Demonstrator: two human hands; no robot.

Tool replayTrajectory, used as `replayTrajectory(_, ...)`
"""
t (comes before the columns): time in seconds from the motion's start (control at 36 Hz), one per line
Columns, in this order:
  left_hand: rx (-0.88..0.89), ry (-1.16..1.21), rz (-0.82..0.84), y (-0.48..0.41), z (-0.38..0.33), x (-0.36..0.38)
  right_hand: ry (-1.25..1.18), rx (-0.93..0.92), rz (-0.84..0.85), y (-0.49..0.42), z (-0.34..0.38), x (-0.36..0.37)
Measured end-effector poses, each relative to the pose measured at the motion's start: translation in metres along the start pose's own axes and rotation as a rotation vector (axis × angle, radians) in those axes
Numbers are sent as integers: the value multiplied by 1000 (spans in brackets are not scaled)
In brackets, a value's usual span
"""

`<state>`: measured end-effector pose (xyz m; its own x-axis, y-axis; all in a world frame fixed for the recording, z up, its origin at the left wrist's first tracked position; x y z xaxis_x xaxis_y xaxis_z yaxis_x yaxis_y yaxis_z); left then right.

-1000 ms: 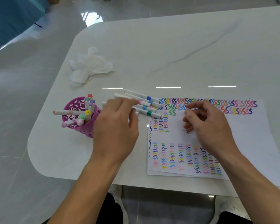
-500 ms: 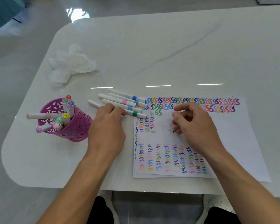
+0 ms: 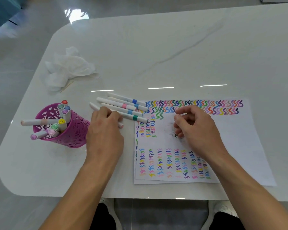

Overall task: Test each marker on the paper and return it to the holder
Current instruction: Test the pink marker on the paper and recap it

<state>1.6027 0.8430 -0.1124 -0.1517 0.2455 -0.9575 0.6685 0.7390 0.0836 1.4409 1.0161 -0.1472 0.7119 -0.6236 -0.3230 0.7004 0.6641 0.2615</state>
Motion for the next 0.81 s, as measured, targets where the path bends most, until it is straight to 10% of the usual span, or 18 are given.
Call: replayTrajectory(0.81,518,844,-195,18,-55,-36,15,-310,136,12,37,7)
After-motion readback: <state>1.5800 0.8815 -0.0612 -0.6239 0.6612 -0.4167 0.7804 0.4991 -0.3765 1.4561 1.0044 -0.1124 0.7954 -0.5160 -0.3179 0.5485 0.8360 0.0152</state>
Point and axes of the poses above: each hand's wrist, its own y-axis away from the middle knuckle, its own x-axis out of the palm, z = x × y, the point moved 5 cm from there along -y, towards the middle knuckle, and after that the axes turned 9 degrees about z, right-handed, at the moved point
